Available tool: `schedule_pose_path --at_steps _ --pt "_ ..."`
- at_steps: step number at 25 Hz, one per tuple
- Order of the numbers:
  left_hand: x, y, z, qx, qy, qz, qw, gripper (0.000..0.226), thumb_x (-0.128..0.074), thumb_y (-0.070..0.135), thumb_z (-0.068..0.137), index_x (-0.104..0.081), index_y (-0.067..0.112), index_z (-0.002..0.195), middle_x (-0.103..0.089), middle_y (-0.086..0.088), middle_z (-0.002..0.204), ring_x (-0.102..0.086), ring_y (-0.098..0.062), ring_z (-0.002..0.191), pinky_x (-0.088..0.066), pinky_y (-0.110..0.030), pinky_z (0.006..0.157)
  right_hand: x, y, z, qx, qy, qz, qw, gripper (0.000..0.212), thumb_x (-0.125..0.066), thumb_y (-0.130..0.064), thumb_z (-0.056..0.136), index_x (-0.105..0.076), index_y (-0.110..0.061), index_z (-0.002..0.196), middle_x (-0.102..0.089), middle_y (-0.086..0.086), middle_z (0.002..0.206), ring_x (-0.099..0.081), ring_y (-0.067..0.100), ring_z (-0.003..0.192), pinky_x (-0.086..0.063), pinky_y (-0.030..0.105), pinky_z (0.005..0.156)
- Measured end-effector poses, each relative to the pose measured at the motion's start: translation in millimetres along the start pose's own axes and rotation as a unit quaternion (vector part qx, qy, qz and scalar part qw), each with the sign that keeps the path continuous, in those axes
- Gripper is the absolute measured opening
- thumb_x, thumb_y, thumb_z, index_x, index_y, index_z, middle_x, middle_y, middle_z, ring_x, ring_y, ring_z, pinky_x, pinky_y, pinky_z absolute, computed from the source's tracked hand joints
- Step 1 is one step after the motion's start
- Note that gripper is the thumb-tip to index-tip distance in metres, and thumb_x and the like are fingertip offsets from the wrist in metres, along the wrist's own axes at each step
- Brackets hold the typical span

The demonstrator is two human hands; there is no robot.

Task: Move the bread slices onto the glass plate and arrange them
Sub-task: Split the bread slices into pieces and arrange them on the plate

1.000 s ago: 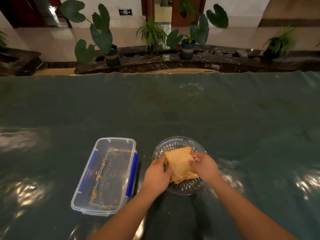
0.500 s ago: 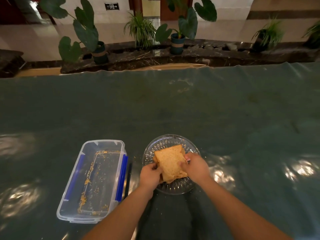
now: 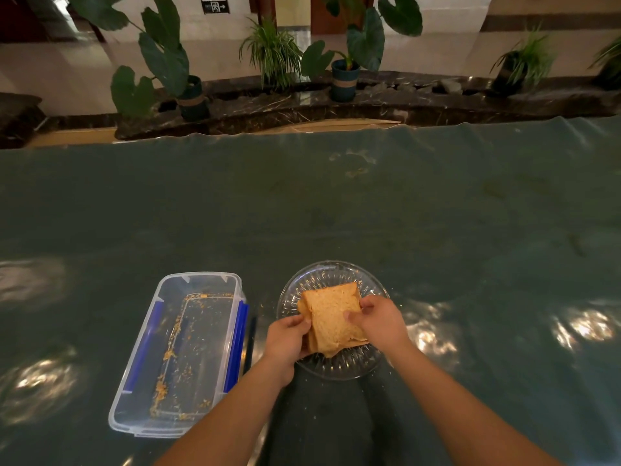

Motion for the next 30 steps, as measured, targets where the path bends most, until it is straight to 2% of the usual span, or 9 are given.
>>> schedule_pose_path --at_steps 3,6,9,13,17,20,25,28,30 --pt "2 7 1 -0.024 0.018 0.021 0.999 0.021 -0.054 0.017 0.098 -0.066 0.014 0.115 -0.070 -0.008 0.112 -0.067 -0.027 0.105 -0.056 -0.051 0.093 0 0 2 0.021 -0.006 0.047 0.999 0.022 -0.074 -0.024 0.078 -0.063 -0.005 0.081 -0.068 0.015 0.080 -0.059 0.020 0.070 -0.051 0.042 0.071" --pt "4 18 5 -0.070 0.030 0.056 0.995 0.026 -0.054 0.018 0.098 -0.062 0.016 0.123 -0.064 -0.001 0.118 -0.060 -0.022 0.113 -0.050 -0.050 0.102 13 -8 4 0.047 0.009 0.097 0.994 0.013 -0.069 -0.018 0.084 -0.059 -0.009 0.084 -0.066 0.015 0.085 -0.058 0.022 0.072 -0.049 0.041 0.071" --pt "1 37 15 -0.099 0.035 0.077 0.991 0.034 -0.054 0.018 0.097 -0.060 0.013 0.130 -0.063 -0.003 0.126 -0.058 -0.022 0.117 -0.049 -0.049 0.104 30 -19 15 0.056 -0.007 0.159 0.986 0.007 -0.066 -0.015 0.087 -0.060 -0.011 0.088 -0.069 0.017 0.095 -0.066 0.031 0.085 -0.053 0.048 0.079" --pt "-7 66 40 -0.088 0.030 0.050 0.994 0.029 -0.054 0.016 0.098 -0.064 0.012 0.125 -0.067 -0.007 0.120 -0.063 -0.025 0.111 -0.055 -0.050 0.096 48 -37 44 0.057 -0.015 0.199 0.978 0.005 -0.065 -0.011 0.087 -0.061 -0.010 0.088 -0.070 0.019 0.098 -0.066 0.029 0.085 -0.054 0.051 0.082" --pt "-12 87 61 -0.090 0.039 0.058 0.993 0.027 -0.053 0.012 0.099 -0.066 0.009 0.122 -0.067 -0.009 0.115 -0.065 -0.025 0.103 -0.059 -0.043 0.076 50 -40 74 0.019 -0.025 0.210 0.977 0.005 -0.066 -0.012 0.086 -0.062 -0.014 0.085 -0.068 0.011 0.095 -0.066 0.030 0.088 -0.054 0.052 0.084" --pt "-16 90 76 -0.092 0.055 0.101 0.989 0.027 -0.053 0.012 0.099 -0.067 0.006 0.122 -0.068 -0.009 0.112 -0.064 -0.024 0.099 -0.059 -0.045 0.083 41 -30 93 -0.037 -0.032 0.183 0.982 0.006 -0.066 -0.011 0.085 -0.061 -0.014 0.083 -0.067 0.013 0.094 -0.064 0.029 0.085 -0.055 0.049 0.081" --pt "-16 82 87 -0.135 0.088 0.226 0.961 0.031 -0.059 0.020 0.095 -0.067 0.012 0.124 -0.069 -0.002 0.106 -0.065 -0.021 0.101 -0.056 -0.045 0.093 24 -15 103 -0.059 -0.051 0.065 0.995 0.009 -0.064 -0.010 0.084 -0.061 -0.006 0.091 -0.065 0.008 0.083 -0.064 0.019 0.069 -0.055 0.030 0.055" --pt "-16 82 80 -0.150 0.084 0.294 0.940 0.036 -0.055 0.032 0.095 -0.065 0.018 0.127 -0.071 -0.002 0.118 -0.067 -0.025 0.104 -0.057 -0.047 0.090 21 -11 101 -0.055 -0.072 -0.032 0.995 0.023 -0.066 -0.025 0.080 -0.064 -0.004 0.090 -0.071 0.012 0.082 -0.070 0.025 0.070 -0.062 0.044 0.064" --pt "-14 77 69 -0.145 0.093 0.313 0.934 0.045 -0.051 0.037 0.096 -0.056 0.017 0.135 -0.066 -0.005 0.126 -0.065 -0.027 0.110 -0.055 -0.046 0.093 23 -8 95 -0.038 -0.055 -0.093 0.993 0.028 -0.064 -0.035 0.081 -0.065 -0.007 0.084 -0.071 0.009 0.075 -0.068 0.027 0.070 -0.059 0.044 0.070"
Point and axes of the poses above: each hand's wrist, its own z-axis towards the middle knuckle, its own x-axis out of the back of the hand, y = z × x, the point moved 1 cm from there along z, towards the middle knuckle
